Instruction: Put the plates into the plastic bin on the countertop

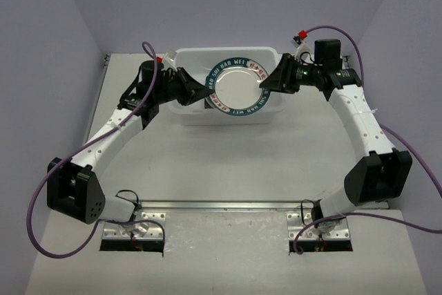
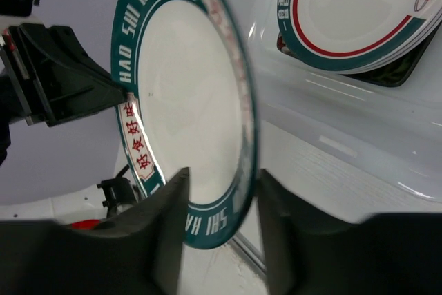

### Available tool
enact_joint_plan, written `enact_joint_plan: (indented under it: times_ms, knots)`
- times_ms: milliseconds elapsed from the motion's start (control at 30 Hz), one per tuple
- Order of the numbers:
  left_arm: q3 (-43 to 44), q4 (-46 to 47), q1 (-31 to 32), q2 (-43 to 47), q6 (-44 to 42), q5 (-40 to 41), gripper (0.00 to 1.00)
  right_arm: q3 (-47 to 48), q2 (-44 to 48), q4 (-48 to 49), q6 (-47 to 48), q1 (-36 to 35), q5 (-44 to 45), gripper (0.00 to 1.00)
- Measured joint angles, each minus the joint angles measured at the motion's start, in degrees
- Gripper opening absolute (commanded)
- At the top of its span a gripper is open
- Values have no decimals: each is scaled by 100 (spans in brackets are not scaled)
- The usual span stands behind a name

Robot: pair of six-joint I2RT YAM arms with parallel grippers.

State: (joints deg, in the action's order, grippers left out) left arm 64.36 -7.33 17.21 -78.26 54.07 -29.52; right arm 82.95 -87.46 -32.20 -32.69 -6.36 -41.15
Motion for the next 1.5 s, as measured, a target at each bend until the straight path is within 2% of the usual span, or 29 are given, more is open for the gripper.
enact_joint_plan:
  times_ms: [67, 200, 400, 433, 500, 667, 900, 1000, 1333, 1500]
  knots:
    - [0, -60, 0, 79, -7, 5, 0, -143, 0, 217, -148, 169, -215, 0]
    - [0, -129, 0, 196, -58, 5, 2, -360, 0, 657, -484, 298, -567, 0]
    - [65, -216, -14, 210, -97, -1, 50, -367, -33, 1039, -754, 308, -810, 0]
    - [138, -291, -9, 210, -115, 1, 76, -367, -53, 1077, -772, 304, -844, 0]
    - [394, -464, -9, 210, -255, 66, 100, -367, -112, 1107, -837, 283, -865, 0]
    - [1071, -1072, -164, 210, -582, 671, 100, -367, -278, 1290, -1180, 292, -750, 0]
    - [1313, -2302, -1155, 343, -1009, 1965, 100, -3, -1096, 1420, -1467, 333, -266, 0]
    - [1413, -2716, -1315, 415, -1340, 2287, 100, 344, -1596, 1347, -1469, 333, 104, 0]
    - [1025, -3045, -1281, 1176, -2137, 1703, 100, 1718, -2939, 966, -817, 176, 996, 1]
    - [539, -3273, -1279, 1265, -2284, 1548, 100, 1752, -3166, 812, -622, -26, 1168, 16]
